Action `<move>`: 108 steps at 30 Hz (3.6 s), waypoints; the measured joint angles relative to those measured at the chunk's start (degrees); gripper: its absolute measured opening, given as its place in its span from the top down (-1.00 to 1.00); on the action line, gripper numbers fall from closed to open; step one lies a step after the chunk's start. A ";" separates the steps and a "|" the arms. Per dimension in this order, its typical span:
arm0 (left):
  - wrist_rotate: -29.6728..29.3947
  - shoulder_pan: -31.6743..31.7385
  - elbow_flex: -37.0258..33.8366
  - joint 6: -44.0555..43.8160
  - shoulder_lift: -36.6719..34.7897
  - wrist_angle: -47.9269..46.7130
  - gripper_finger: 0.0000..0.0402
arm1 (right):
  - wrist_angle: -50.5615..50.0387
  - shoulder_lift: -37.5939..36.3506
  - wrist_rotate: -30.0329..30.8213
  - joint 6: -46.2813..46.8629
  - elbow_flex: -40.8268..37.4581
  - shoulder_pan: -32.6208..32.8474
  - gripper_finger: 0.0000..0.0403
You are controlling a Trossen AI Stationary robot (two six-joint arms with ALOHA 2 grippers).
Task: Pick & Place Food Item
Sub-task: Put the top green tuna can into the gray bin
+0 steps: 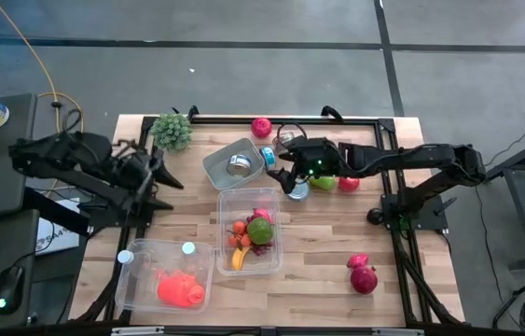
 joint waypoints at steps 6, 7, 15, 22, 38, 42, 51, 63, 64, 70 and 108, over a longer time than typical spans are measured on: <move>0.33 9.03 0.00 2.83 -2.29 -7.23 -0.40 | 2.33 0.00 6.67 -0.90 0.00 3.58 -0.77; 0.32 10.15 0.00 3.60 -2.21 -7.89 -0.40 | 2.28 0.00 7.02 -0.73 0.00 3.74 -0.77; 1.21 16.36 -0.22 4.57 2.20 -10.89 -0.40 | -3.38 0.00 12.54 -2.27 0.00 1.56 -0.77; 0.78 23.74 -0.24 8.82 7.06 -8.62 -0.40 | -14.78 0.00 9.53 -0.94 0.00 -8.07 -0.77; 26.98 37.91 -0.22 6.06 19.12 -0.93 -0.40 | -15.59 2.98 -6.92 -45.19 0.00 -25.93 -0.77; 25.80 38.29 -0.22 7.02 20.88 0.56 -0.40 | -12.71 7.61 -8.57 -50.97 0.00 -28.07 -0.77; 21.96 41.51 -0.22 5.62 21.07 0.60 -0.40 | -9.16 16.68 -7.46 -53.70 -0.03 -28.66 -0.77; 25.56 47.50 -0.20 9.21 20.98 0.54 -0.40 | -1.24 17.68 -5.60 -55.02 -0.02 -26.58 -0.77; 26.63 48.22 -0.20 9.73 20.98 0.56 -0.40 | -0.59 17.68 -5.89 -54.92 -0.02 -26.58 -0.77; 30.98 53.17 -0.20 11.44 20.94 0.45 -0.40 | -0.51 19.41 -6.28 -57.91 -0.02 -26.82 -0.77; 35.32 57.48 -0.17 10.49 20.96 -0.09 -0.40 | 1.31 25.83 18.11 -63.35 0.01 -17.68 0.36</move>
